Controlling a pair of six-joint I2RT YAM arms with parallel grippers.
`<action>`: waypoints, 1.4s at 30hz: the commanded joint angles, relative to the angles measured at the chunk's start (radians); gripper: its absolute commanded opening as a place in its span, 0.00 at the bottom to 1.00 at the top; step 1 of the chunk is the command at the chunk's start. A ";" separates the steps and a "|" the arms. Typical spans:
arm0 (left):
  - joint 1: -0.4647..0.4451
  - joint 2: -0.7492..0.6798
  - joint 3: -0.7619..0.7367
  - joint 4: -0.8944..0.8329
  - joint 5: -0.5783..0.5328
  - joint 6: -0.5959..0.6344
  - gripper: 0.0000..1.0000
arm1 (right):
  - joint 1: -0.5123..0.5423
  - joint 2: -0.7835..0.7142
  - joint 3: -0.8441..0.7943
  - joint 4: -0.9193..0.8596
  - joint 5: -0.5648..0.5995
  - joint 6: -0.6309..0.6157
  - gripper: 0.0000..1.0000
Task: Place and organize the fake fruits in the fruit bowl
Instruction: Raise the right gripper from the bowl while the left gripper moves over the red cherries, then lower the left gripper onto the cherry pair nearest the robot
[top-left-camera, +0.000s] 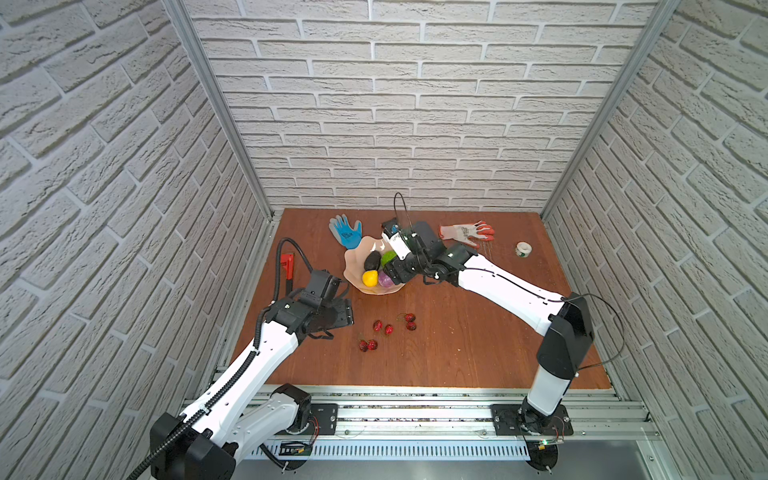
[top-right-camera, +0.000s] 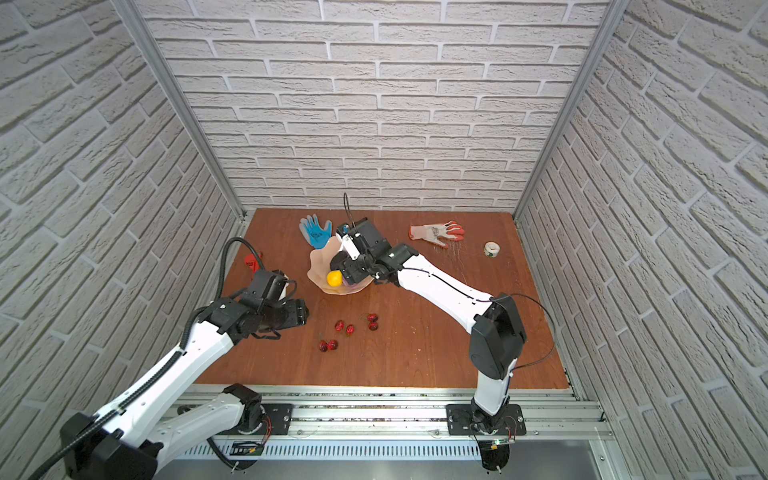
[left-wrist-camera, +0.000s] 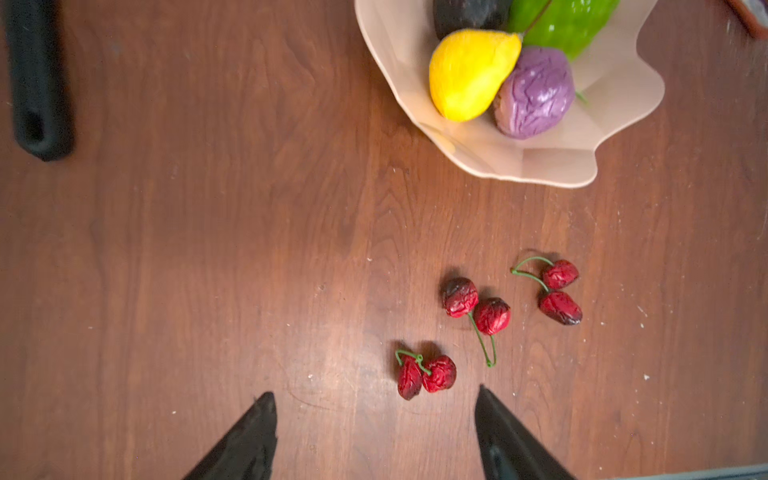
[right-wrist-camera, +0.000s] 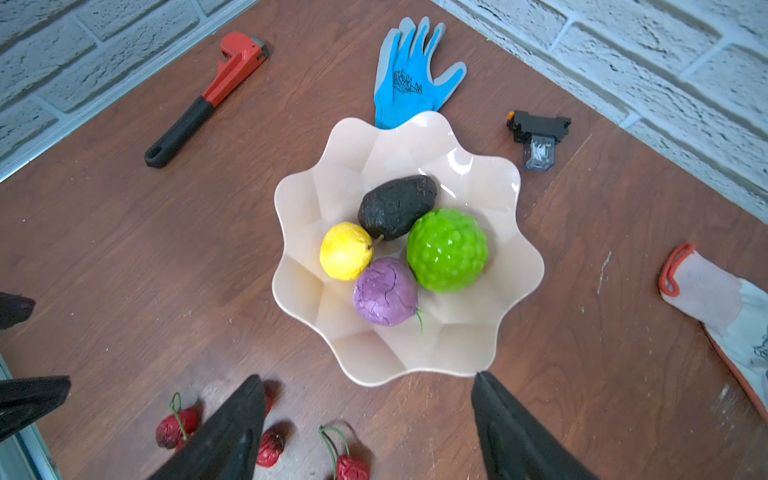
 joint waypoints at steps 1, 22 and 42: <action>-0.060 -0.008 -0.029 0.032 0.020 -0.055 0.75 | 0.009 -0.077 -0.111 0.067 -0.021 0.049 0.77; -0.198 0.195 -0.113 0.166 0.067 -0.199 0.71 | 0.018 -0.171 -0.367 0.204 -0.050 0.157 0.73; -0.200 0.246 -0.125 0.217 0.078 -0.237 0.38 | 0.019 -0.137 -0.376 0.216 -0.066 0.173 0.72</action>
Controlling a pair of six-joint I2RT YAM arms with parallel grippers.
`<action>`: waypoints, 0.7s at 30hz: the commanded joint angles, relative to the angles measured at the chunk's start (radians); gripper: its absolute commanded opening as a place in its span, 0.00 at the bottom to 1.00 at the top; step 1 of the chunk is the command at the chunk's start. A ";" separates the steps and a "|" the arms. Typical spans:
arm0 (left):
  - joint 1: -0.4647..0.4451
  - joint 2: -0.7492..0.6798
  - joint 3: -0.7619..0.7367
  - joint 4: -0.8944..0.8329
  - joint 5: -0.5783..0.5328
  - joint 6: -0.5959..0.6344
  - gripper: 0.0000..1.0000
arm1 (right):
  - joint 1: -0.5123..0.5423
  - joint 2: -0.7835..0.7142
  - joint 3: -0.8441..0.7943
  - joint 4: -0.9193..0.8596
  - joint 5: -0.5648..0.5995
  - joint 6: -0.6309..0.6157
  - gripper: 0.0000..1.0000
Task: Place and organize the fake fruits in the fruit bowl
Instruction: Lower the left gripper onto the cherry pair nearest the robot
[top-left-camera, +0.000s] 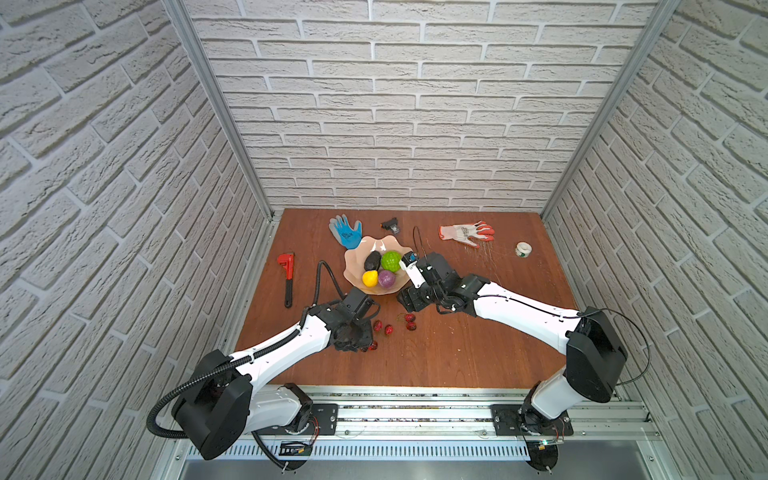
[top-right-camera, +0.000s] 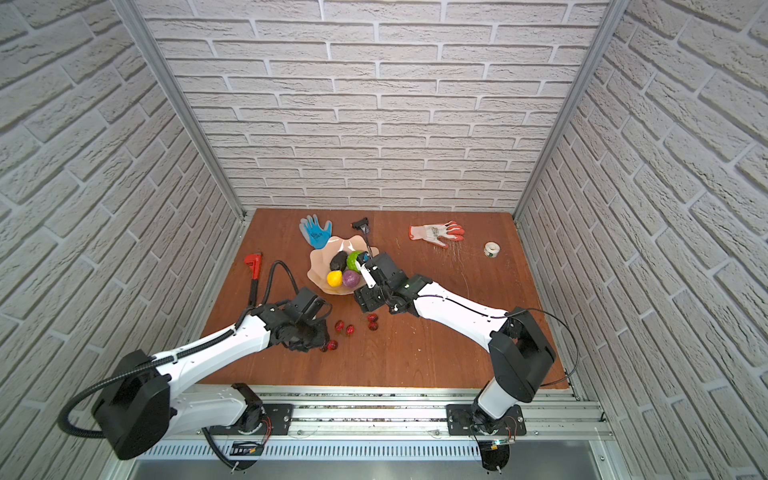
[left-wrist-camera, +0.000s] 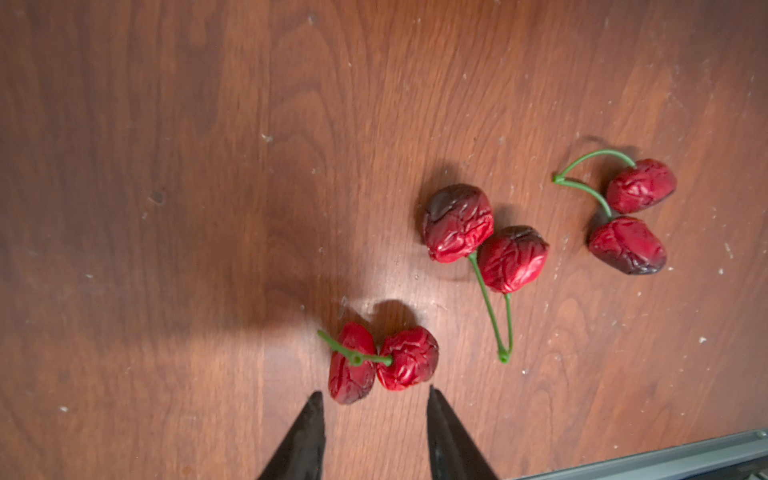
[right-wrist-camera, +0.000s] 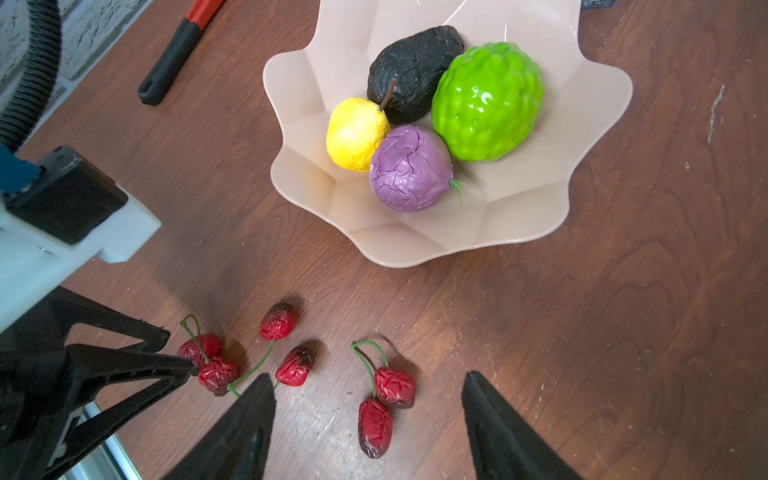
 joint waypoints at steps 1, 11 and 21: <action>-0.004 0.010 0.010 0.011 0.004 -0.011 0.38 | 0.008 0.006 -0.005 0.034 -0.010 0.011 0.72; -0.005 0.011 0.012 -0.006 0.009 -0.008 0.21 | 0.007 0.008 -0.016 0.042 -0.014 0.013 0.72; -0.003 0.027 0.038 -0.038 0.012 0.014 0.08 | 0.007 0.014 -0.011 0.042 -0.014 0.012 0.71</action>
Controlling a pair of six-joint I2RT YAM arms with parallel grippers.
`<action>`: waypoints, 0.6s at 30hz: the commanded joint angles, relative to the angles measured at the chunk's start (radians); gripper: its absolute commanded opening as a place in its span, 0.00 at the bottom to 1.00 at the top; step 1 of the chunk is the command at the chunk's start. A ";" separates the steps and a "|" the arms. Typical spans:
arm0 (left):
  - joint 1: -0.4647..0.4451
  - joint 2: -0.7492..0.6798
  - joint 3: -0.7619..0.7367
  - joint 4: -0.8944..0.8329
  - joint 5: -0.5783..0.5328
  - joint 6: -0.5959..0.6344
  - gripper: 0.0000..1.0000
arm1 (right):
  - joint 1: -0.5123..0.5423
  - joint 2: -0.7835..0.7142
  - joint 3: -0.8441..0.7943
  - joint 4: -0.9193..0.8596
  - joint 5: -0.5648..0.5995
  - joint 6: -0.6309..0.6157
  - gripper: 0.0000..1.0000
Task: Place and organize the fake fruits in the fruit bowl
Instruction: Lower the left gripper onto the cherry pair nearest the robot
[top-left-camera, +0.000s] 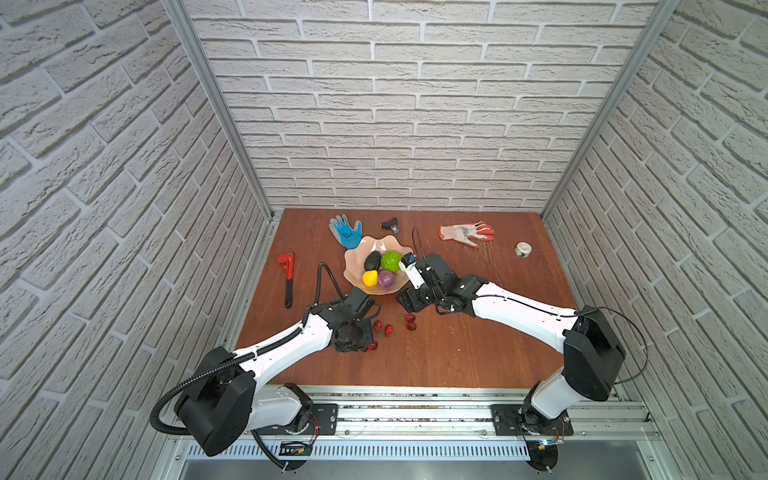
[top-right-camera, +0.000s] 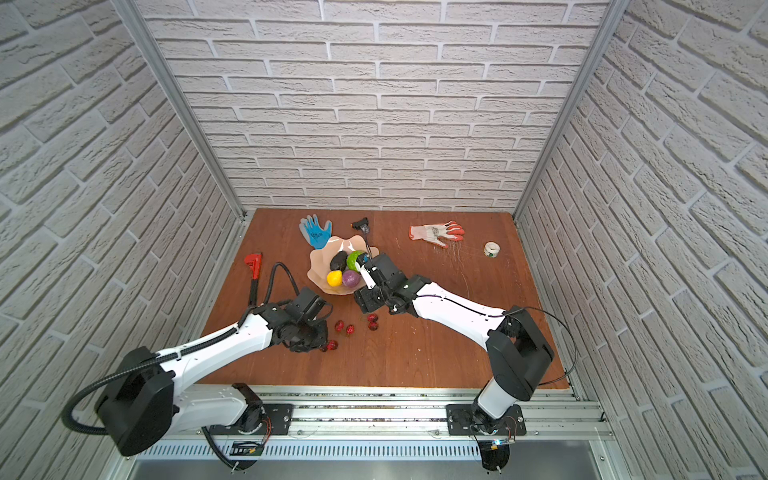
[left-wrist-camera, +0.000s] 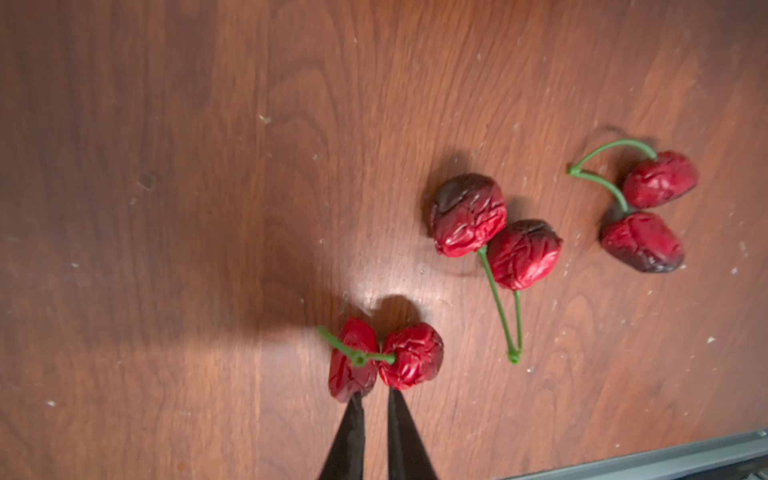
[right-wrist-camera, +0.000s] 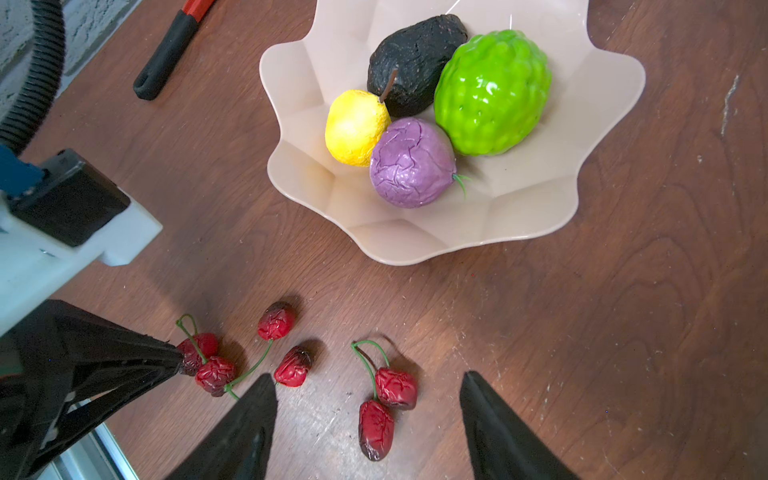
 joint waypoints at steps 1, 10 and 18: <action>-0.003 0.003 0.034 -0.029 -0.003 0.017 0.07 | 0.007 0.003 -0.006 0.033 -0.010 0.008 0.71; -0.002 -0.007 0.073 -0.073 -0.009 0.037 0.00 | 0.007 0.002 -0.004 0.034 -0.010 0.006 0.71; 0.000 -0.028 0.127 -0.151 -0.011 0.046 0.14 | 0.006 -0.010 -0.004 0.026 -0.003 -0.003 0.71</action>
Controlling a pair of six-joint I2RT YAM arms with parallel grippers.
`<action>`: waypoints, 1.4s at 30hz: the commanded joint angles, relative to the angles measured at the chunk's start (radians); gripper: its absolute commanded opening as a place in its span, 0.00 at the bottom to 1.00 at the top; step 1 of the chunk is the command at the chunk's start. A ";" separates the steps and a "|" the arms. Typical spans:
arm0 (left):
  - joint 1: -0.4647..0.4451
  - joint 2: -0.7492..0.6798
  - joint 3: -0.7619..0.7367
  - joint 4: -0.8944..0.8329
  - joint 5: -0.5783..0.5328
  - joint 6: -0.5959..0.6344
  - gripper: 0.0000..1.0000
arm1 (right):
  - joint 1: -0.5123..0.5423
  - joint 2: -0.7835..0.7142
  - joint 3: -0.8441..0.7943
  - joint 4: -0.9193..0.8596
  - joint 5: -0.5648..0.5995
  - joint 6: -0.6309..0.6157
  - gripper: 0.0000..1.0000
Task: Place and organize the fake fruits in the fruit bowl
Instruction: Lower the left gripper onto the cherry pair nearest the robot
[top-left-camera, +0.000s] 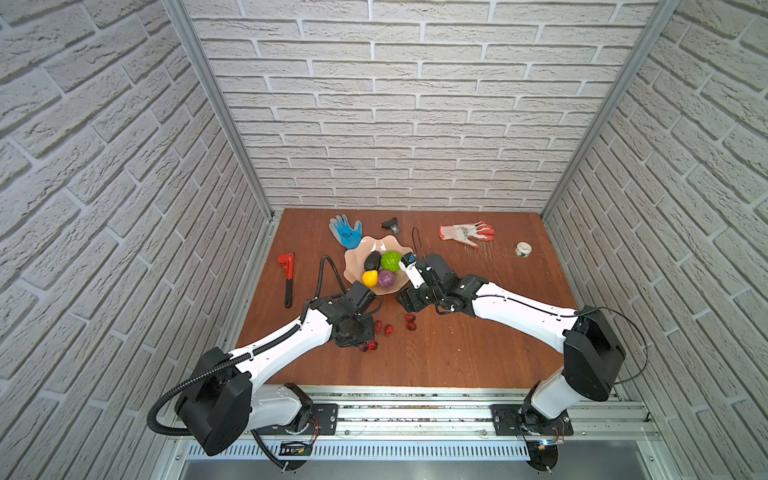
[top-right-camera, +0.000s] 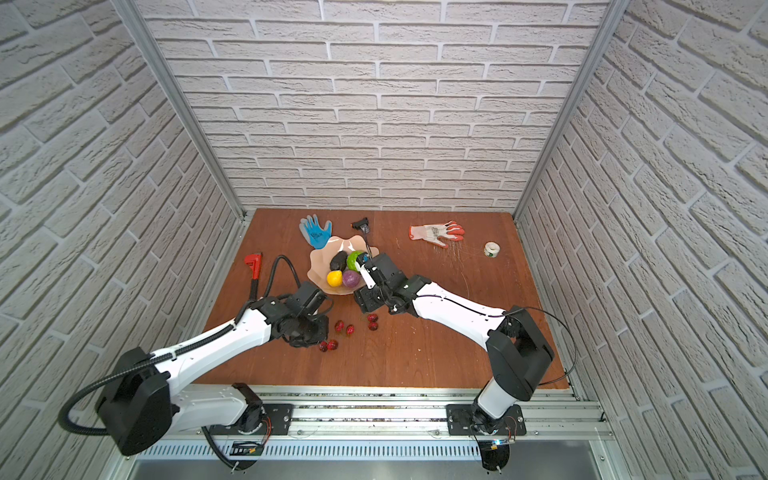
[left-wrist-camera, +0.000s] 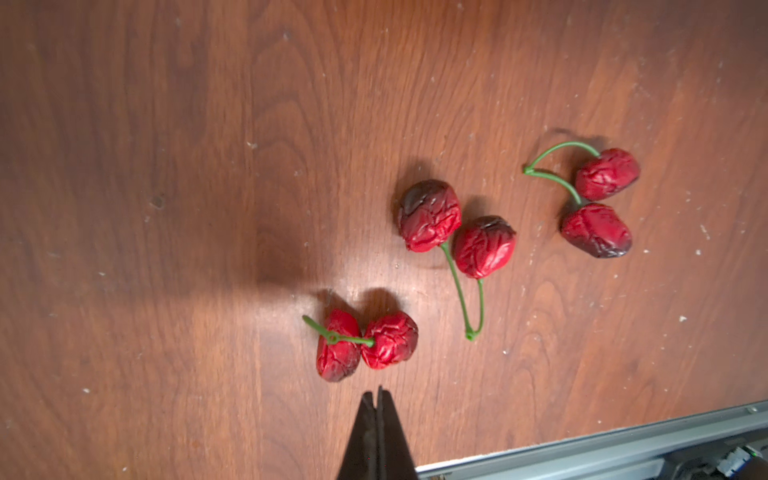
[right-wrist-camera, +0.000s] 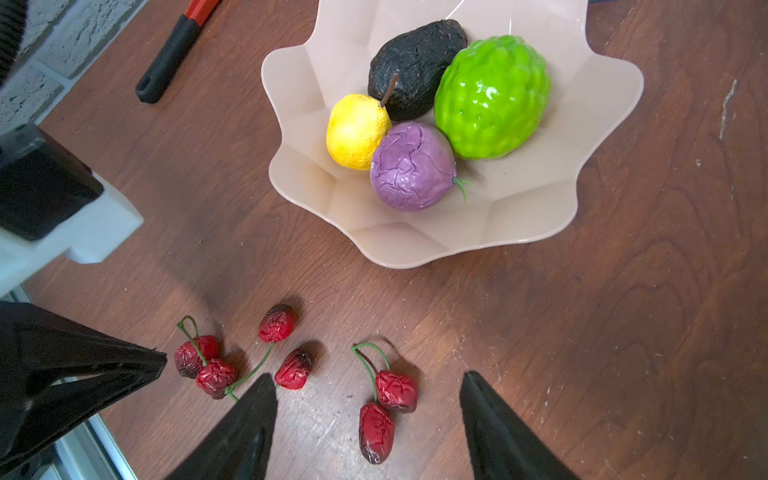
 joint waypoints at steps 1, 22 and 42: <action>0.000 -0.022 0.045 -0.076 -0.020 0.013 0.26 | 0.008 -0.011 -0.004 0.021 -0.003 -0.005 0.71; 0.010 0.102 0.062 -0.066 -0.038 0.028 0.60 | 0.007 0.024 -0.005 0.021 0.004 -0.036 0.71; 0.033 0.171 0.038 0.017 -0.031 0.049 0.33 | 0.007 0.064 0.013 0.018 -0.009 -0.036 0.71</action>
